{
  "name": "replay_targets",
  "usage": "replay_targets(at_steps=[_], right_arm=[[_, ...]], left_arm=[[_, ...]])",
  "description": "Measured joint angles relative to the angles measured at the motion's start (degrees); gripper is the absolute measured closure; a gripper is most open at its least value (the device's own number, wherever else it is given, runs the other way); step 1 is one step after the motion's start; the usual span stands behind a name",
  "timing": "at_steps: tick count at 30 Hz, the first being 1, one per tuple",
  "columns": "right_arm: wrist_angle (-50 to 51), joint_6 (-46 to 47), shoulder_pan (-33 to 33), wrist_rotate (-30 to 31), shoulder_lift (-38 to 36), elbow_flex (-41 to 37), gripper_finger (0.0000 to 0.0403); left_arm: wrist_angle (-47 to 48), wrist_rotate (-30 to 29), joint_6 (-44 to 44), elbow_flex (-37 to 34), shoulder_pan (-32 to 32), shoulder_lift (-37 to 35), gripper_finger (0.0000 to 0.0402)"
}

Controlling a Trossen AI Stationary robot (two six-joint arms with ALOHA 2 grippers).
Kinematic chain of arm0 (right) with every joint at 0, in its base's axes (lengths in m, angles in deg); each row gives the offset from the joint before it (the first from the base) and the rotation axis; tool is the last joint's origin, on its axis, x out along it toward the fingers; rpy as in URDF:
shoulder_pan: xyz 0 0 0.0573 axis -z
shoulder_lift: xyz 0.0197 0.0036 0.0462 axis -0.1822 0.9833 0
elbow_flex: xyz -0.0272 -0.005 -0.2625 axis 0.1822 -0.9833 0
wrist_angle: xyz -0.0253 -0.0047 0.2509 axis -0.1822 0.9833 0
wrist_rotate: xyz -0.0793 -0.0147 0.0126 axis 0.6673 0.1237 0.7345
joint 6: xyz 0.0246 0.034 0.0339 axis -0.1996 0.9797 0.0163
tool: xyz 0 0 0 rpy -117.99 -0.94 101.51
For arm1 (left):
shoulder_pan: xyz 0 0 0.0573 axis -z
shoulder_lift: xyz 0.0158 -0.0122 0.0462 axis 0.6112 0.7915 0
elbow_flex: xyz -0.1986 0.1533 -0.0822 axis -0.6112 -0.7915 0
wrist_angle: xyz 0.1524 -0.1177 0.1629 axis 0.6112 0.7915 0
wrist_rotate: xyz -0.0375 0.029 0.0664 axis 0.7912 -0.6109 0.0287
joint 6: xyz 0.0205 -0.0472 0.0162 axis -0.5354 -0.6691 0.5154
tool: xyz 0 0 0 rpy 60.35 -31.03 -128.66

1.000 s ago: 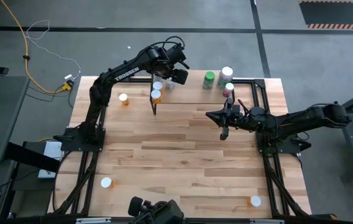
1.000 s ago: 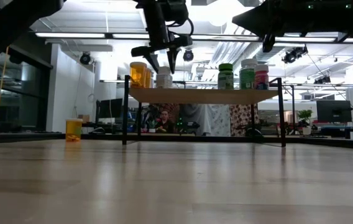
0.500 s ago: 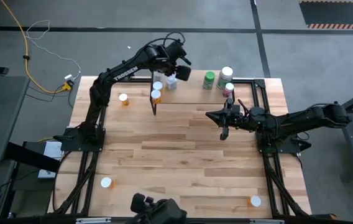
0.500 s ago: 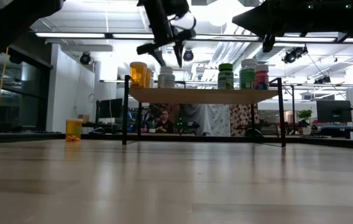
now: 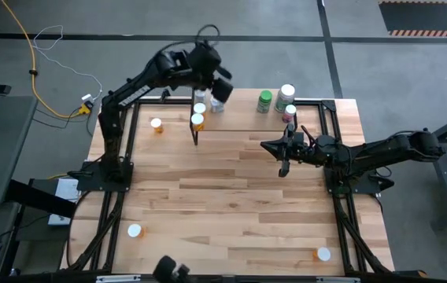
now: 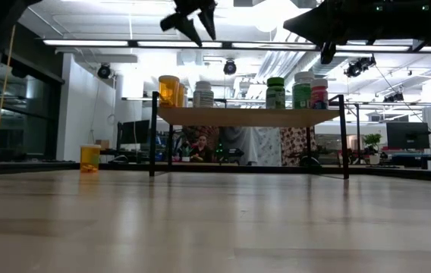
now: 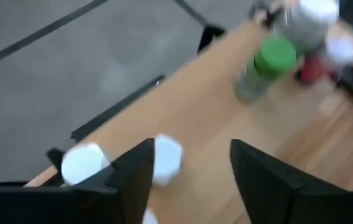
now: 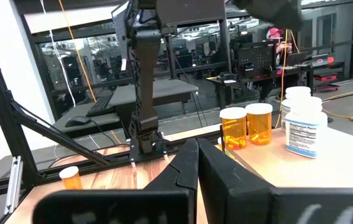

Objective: Pick and place medicine bottles onto shelf by color
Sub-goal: Put the blue pill bottle on the shelf

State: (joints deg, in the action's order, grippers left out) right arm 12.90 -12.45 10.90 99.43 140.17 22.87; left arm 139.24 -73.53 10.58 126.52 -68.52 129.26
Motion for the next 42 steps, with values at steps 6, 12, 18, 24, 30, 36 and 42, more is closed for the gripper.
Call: replay_targets(at_steps=[6,12,18,24,30,36,42], right_arm=[[0.0,0.9,0.0,0.0,0.0,0.0,0.0402],[0.0,1.1,0.0,0.0,0.0,0.0,0.0402],[0.0,0.7,0.0,0.1,0.0,0.0,0.0402],[0.0,0.7,0.0,0.1,0.0,0.0,0.0402],[0.0,0.7,0.0,0.1,0.0,0.0,0.0402],[0.0,0.7,0.0,0.1,0.0,0.0,0.0402],[0.0,0.8,0.0,0.1,0.0,0.0,0.0402]], left_arm=[[4.1,-2.9,3.6,-3.1,4.7,1.1,0.0322],[1.2,-0.1,6.2,-13.1,7.1,1.2,0.0389],[-6.7,-3.1,6.2,-21.2,7.9,1.3,0.0398],[-15.9,-4.3,6.4,-25.6,7.6,1.2,0.0401],[-17.8,-6.7,5.2,-26.9,6.1,1.2,0.0401],[-18.7,-11.5,4.2,-26.9,5.7,1.8,0.0401],[-19.0,-13.4,3.2,-26.9,4.5,2.3,0.0401]])
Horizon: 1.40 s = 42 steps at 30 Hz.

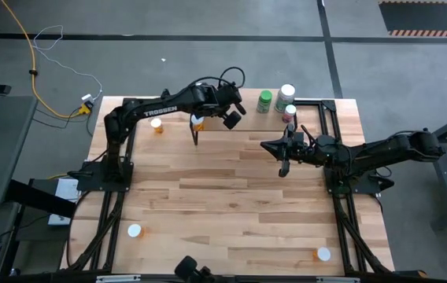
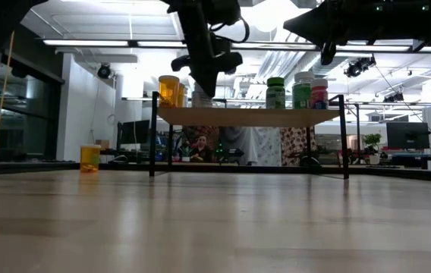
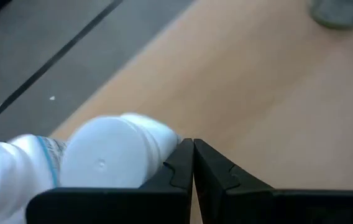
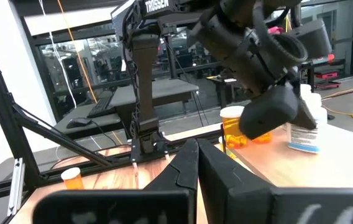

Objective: Pick and place medicine bottles onto shelf by color
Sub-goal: Put the blue pill bottle on the shelf, then put the orange pill bottle on the shelf

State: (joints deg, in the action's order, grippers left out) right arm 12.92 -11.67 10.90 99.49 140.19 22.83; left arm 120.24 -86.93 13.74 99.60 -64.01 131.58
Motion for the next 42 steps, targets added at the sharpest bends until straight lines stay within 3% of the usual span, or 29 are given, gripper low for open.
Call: replay_targets(at_steps=[17,26,33,37,42], right_arm=[[0.0,0.0,0.0,0.0,0.0,0.0,0.0402],[0.0,-0.1,0.0,0.0,0.0,0.0,0.0402],[0.0,0.0,0.0,0.0,0.0,0.0,0.0402],[0.5,0.0,0.0,0.0,0.0,0.0,0.0402],[0.5,0.6,0.0,0.0,0.0,0.0,0.0402]], left_arm=[[-2.6,-5.5,-3.3,0.0,-4.0,0.0,0.0401],[-4.3,0.3,-0.1,4.3,-3.1,0.0,0.0401],[-4.7,3.8,6.3,8.3,3.9,-3.5,0.0401],[-4.5,1.1,9.7,8.3,11.0,-7.1,0.0401],[-12.9,-3.7,12.3,-0.1,20.9,-14.9,0.0401]])
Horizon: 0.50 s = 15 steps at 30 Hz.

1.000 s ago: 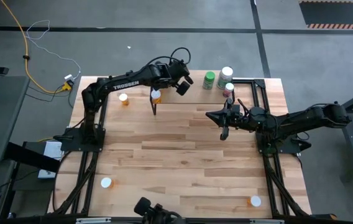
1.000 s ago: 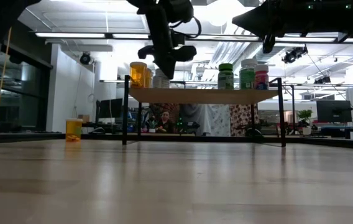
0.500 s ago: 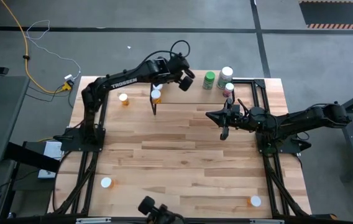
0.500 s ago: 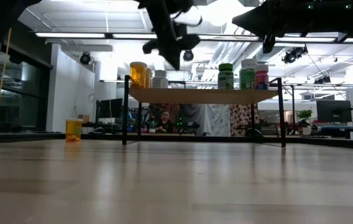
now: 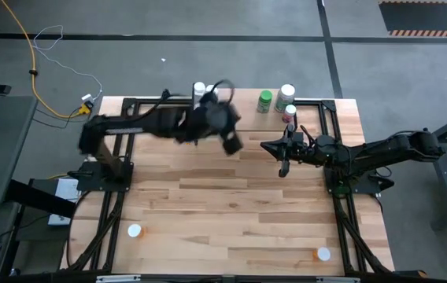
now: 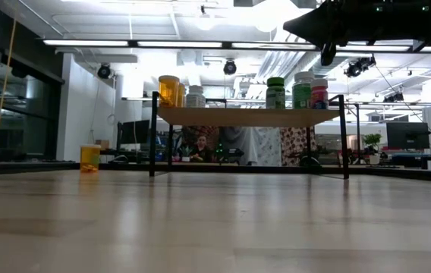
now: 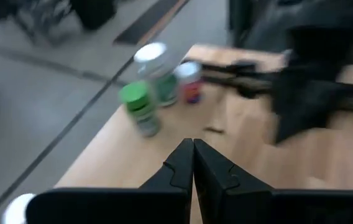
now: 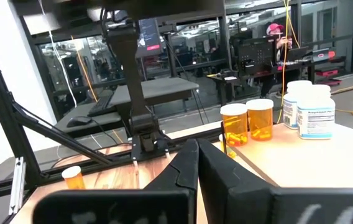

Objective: Pick and place medicine bottles onto shelf by color
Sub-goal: Put the orange pill bottle on the shelf

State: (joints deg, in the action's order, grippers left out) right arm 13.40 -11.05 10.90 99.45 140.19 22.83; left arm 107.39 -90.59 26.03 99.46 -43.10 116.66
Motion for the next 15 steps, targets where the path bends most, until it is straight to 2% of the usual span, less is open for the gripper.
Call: replay_targets(at_steps=[3,7,11,15], right_arm=[[0.4,0.8,0.0,0.0,0.0,0.0,0.0402],[0.9,0.8,0.0,0.0,0.0,0.0,0.0402],[0.8,0.8,0.0,0.0,0.0,0.0,0.0402],[0.8,0.4,0.0,0.0,0.0,0.0,0.0402]], left_arm=[[-10.9,-2.3,0.8,-12.1,5.4,-6.7,0.0401],[-28.7,-3.7,0.7,-33.0,10.8,-17.8,0.0401],[-49.0,-3.8,0.3,-53.7,14.5,-27.3,0.0401],[-69.0,-3.8,0.3,-70.5,16.7,-34.3,0.0401]])
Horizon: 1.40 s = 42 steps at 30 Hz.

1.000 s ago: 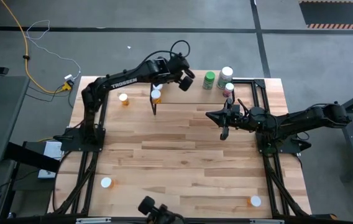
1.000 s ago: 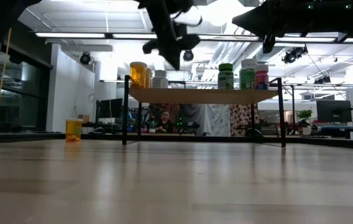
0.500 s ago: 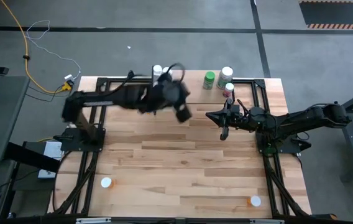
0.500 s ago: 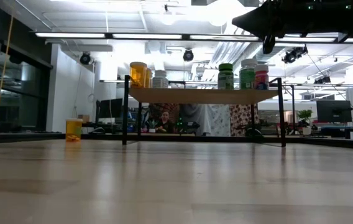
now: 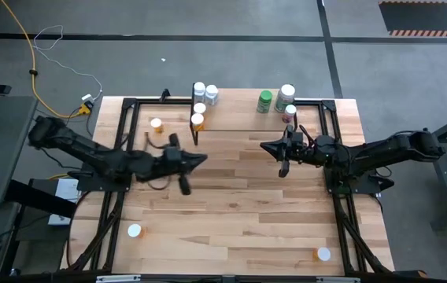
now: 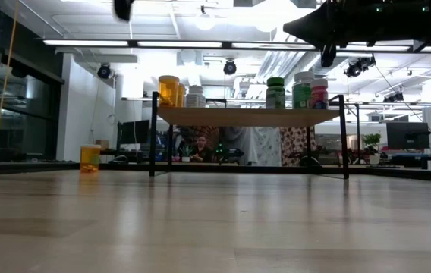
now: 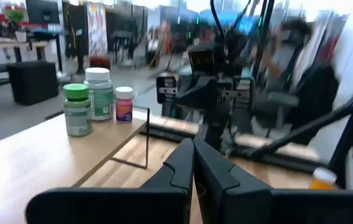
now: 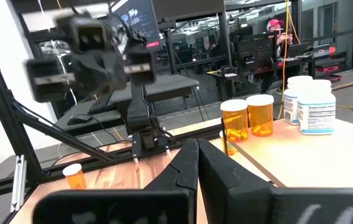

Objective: Pick and place medicine bottles onto shelf by color
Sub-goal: Put the orange pill bottle on the shelf

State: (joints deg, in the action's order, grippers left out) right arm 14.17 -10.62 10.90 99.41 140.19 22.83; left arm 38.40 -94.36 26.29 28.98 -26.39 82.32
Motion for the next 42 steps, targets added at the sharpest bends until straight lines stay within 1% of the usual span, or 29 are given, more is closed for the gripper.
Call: replay_targets(at_steps=[4,6,8,11,14,21,25,28,30,32,37,40,42], right_arm=[[0.1,-0.1,0.0,0.0,0.0,0.0,0.0402],[0.0,-0.1,0.0,0.0,0.0,0.0,0.0402],[0.0,-1.1,0.0,0.0,0.0,0.0,0.0402],[-0.1,-2.6,0.0,0.0,0.0,0.0,0.0402],[-0.4,-2.7,0.0,0.0,0.0,0.0,0.0402],[-0.4,-2.7,0.0,0.0,0.0,0.0,0.0402],[-0.4,-1.6,0.0,-3.1,0.0,0.0,0.0395],[-0.4,-0.2,0.0,-5.2,0.0,0.0,0.0364],[-0.2,0.3,-0.1,-6.5,0.0,0.1,0.0328],[2.9,0.9,-0.1,-7.6,0.0,1.4,0.0283],[17.2,1.9,-0.3,-9.2,0.7,8.2,0.0164],[24.8,1.9,-1.0,-9.3,2.0,12.8,0.011],[28.5,1.7,-1.5,-9.4,3.0,15.3,0.0087]], left_arm=[[-13.0,0.0,0.1,-11.7,1.0,-4.7,0.0401],[-17.4,0.1,0.8,-15.6,1.2,-6.8,0.0401],[-19.8,0.1,2.3,-17.6,1.2,-8.7,0.0401],[-19.8,0.1,4.1,-18.9,1.1,-11.7,0.0401],[-19.1,0.2,5.3,-19.0,1.2,-13.1,0.0401],[-19.1,0.2,5.5,-19.0,1.2,-13.4,0.0401],[-19.1,0.2,5.5,-19.0,1.2,-13.4,0.0401],[-19.1,0.2,5.5,-19.0,1.2,-13.4,0.0401],[-19.1,0.2,5.5,-19.0,1.1,-13.4,0.0401],[-19.1,0.2,5.5,-19.0,1.1,-13.4,0.0401],[-19.1,0.2,5.5,-19.0,1.1,-13.4,0.0401],[-18.9,0.2,4.9,-19.0,1.1,-13.4,0.0401],[-18.9,0.2,4.9,-19.0,1.1,-13.4,0.04]])
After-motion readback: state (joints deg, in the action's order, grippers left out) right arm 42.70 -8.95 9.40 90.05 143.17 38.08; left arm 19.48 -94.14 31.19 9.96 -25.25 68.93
